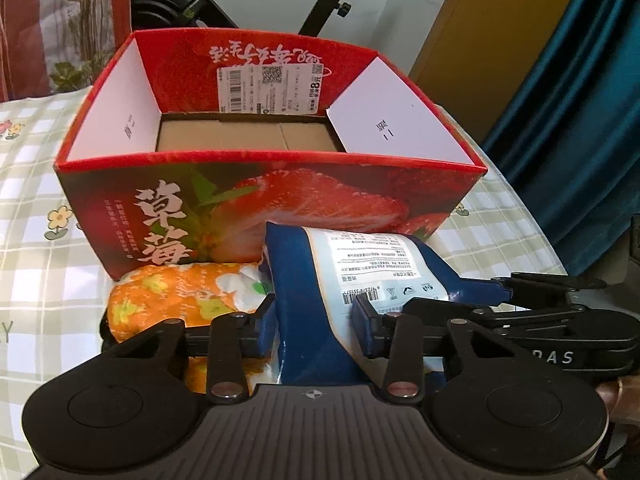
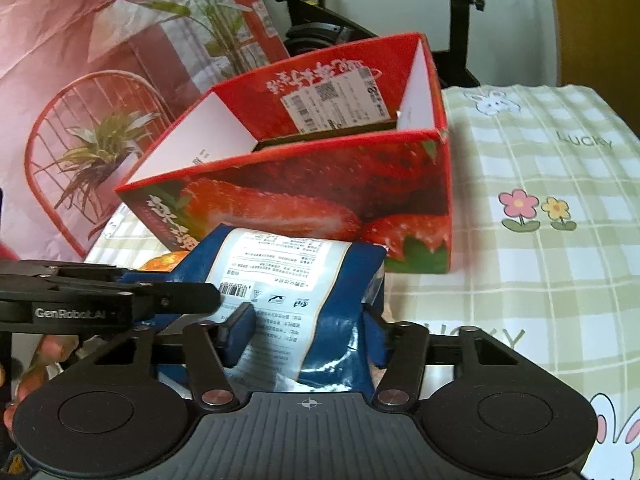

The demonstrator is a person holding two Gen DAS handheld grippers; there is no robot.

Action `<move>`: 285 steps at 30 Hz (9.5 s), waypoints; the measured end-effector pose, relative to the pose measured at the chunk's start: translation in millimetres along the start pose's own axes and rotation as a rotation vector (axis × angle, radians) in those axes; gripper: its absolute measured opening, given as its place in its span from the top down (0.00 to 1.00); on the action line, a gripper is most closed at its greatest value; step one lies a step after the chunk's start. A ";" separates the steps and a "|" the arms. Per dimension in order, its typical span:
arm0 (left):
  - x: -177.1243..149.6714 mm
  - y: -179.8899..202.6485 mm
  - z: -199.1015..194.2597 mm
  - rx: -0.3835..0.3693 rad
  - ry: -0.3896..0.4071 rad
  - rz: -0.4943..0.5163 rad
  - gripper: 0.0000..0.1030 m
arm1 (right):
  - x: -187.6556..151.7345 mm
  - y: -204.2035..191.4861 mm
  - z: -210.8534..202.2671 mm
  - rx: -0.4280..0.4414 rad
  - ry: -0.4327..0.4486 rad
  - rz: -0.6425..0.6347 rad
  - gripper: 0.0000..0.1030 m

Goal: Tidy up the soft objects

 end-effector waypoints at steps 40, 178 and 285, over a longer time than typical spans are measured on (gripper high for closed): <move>125.1 -32.8 -59.8 -0.059 0.287 -0.029 0.61 | 151.4 -66.3 -36.1 -0.081 0.249 -0.472 0.67; -31.0 -81.3 -15.8 0.030 0.057 -0.266 0.44 | 1.4 -31.4 47.4 -0.066 -0.060 -0.061 0.23; 113.0 -67.5 -27.8 0.146 0.266 -0.045 0.73 | 150.8 -14.1 47.1 -0.111 0.051 -0.099 0.48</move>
Point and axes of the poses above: each gripper's, at about its wrist camera, not at the fingertips, and z roughly the way its jaws point, y to its right, x to its top, the point moved 7 cm from there along z, roughly the way its jaws point, and after that the axes turned 6 degrees about -y, right-handed, at the moved point
